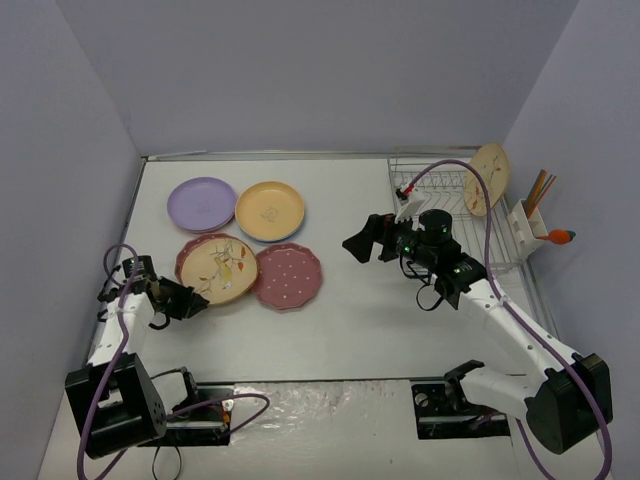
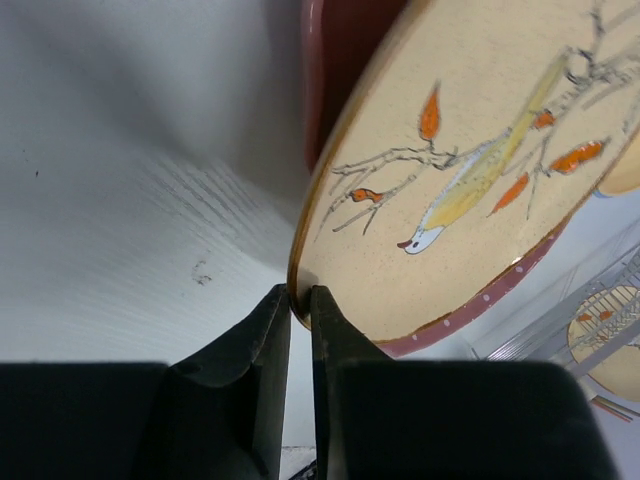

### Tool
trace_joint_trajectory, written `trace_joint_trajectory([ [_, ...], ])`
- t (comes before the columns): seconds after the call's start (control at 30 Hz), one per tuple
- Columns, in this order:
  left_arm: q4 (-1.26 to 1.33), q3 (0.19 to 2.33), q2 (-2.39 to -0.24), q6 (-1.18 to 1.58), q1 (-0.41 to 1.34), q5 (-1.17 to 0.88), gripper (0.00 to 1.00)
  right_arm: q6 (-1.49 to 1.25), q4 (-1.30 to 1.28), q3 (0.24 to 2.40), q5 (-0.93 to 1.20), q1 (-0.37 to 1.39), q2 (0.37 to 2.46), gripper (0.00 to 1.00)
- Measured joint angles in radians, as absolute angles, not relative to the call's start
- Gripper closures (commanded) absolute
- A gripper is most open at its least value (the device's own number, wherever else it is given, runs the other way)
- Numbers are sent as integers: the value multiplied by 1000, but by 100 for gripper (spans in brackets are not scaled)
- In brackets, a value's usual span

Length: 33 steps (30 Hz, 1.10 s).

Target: Load the plates into the dish rack

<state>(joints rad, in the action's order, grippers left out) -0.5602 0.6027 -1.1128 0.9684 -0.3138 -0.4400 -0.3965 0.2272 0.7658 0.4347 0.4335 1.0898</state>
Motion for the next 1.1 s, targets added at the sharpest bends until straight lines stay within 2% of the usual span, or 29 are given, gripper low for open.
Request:
trace_joint_trajectory([
  [0.13,-525,567,-1123,968,-310,-473,93,-397,227,766,433,442,1094,0],
  [0.27,-492,555,-1126,965,-303,-508,81,-396,228,766,432,447,1094,0],
  [0.43,-464,542,-1142,954,-299,-510,68,-396,228,766,431,449,1094,0],
  [0.5,-457,541,-1149,951,-298,-506,66,-396,228,766,430,452,1094,0],
  [0.67,-427,533,-1156,948,-297,-504,52,-394,228,766,430,454,1094,0],
  [0.77,-391,518,-1156,948,-296,-507,49,-392,228,766,431,455,1094,0],
  [0.97,-265,453,-1160,963,-289,-536,48,-389,232,766,433,463,1098,0],
  [1.1,-175,431,-1173,970,-279,-556,52,-388,247,765,435,468,1099,0],
])
